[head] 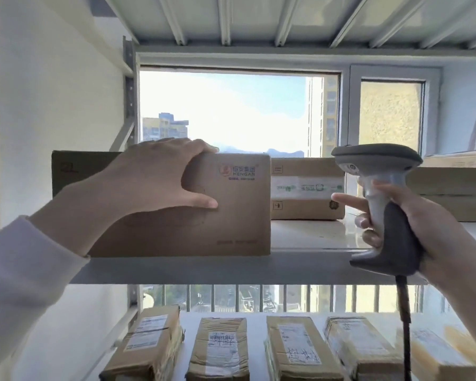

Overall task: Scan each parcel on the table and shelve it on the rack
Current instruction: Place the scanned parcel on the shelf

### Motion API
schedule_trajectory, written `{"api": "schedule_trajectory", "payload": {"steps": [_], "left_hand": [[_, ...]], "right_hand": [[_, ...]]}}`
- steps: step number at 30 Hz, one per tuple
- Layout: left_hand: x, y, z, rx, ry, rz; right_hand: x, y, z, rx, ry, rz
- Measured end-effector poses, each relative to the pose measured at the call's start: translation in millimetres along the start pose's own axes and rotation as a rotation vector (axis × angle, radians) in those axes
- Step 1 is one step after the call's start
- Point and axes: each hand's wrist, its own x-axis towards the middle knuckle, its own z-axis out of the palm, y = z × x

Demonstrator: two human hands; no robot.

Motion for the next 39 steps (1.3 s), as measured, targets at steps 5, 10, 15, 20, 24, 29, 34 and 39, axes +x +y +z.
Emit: {"api": "schedule_trajectory", "payload": {"steps": [5, 10, 15, 20, 24, 29, 34, 39], "left_hand": [[15, -10, 15, -0.057, -0.053, -0.043], [23, -15, 27, -0.069, -0.065, -0.024], [26, -24, 24, -0.056, -0.122, -0.027], [10, -61, 18, -0.049, -0.139, -0.087], [14, -80, 28, -0.073, -0.117, -0.048], [35, -98, 52, -0.12, -0.185, -0.033], [65, -118, 82, -0.057, -0.221, -0.036], [86, -140, 111, -0.098, -0.231, -0.045]], "right_hand": [[4, -11, -18, -0.036, -0.08, 0.002], [12, -11, -11, 0.021, -0.165, 0.068], [20, -8, 19, 0.112, -0.26, 0.097], [24, -5, 48, 0.193, -0.367, 0.103], [27, 1, 81, 0.173, -0.442, 0.055], [41, 11, 116, 0.174, -0.459, 0.058], [58, 21, 133, 0.16, -0.398, 0.06], [69, 33, 139, 0.106, -0.362, 0.049]]}}
